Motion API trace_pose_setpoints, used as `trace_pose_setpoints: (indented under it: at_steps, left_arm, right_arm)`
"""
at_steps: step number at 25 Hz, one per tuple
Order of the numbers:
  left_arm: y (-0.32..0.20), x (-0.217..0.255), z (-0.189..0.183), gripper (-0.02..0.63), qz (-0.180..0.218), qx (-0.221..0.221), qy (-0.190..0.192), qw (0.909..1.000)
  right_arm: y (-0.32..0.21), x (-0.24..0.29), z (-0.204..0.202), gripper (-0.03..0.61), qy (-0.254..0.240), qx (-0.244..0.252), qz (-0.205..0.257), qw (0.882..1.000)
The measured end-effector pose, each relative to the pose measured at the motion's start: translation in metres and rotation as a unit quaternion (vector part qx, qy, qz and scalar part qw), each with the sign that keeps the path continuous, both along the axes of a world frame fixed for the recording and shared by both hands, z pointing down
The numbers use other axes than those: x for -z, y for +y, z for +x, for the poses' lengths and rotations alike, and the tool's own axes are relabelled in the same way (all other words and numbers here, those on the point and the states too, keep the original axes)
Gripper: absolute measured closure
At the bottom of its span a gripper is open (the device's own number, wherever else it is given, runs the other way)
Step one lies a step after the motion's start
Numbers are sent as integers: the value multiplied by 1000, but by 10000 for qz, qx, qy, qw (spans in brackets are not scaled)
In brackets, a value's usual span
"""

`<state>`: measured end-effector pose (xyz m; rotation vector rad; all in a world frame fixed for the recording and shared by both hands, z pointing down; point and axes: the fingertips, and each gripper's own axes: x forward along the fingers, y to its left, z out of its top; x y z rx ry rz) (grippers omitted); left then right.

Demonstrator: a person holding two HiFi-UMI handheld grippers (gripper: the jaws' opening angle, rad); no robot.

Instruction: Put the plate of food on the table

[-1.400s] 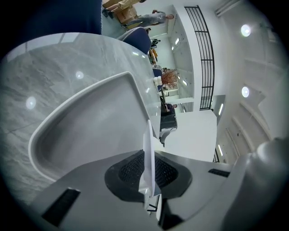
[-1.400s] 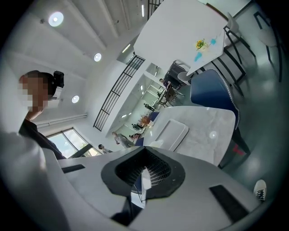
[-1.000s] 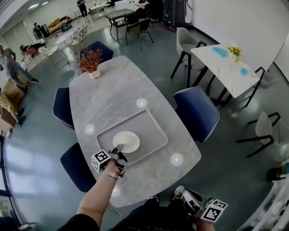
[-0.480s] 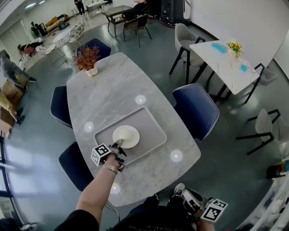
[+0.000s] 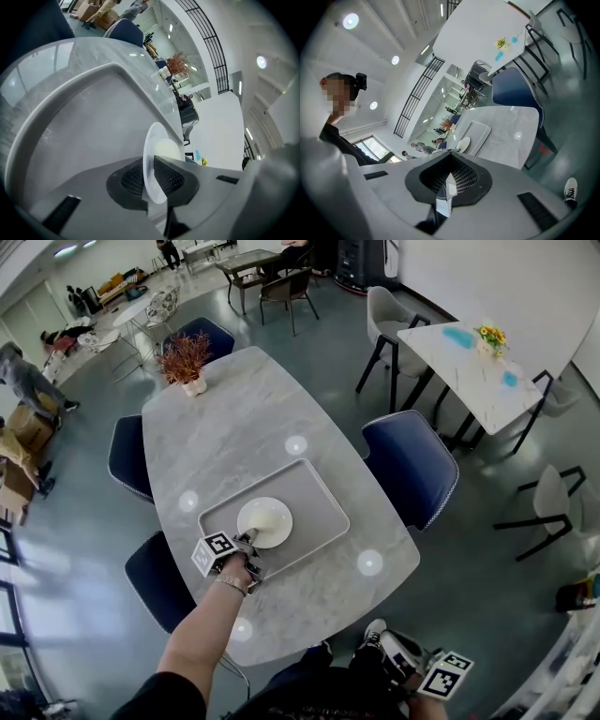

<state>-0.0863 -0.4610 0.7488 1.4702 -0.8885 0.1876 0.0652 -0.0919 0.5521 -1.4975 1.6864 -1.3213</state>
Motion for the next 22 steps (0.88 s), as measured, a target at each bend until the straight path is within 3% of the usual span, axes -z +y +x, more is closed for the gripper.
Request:
trace_pose_setpoints:
  at_steps: [22]
  left_arm:
    - [23, 8, -20, 396, 245, -379, -951, 9944]
  right_arm:
    - [8, 4, 0, 568, -105, 96, 210, 9997]
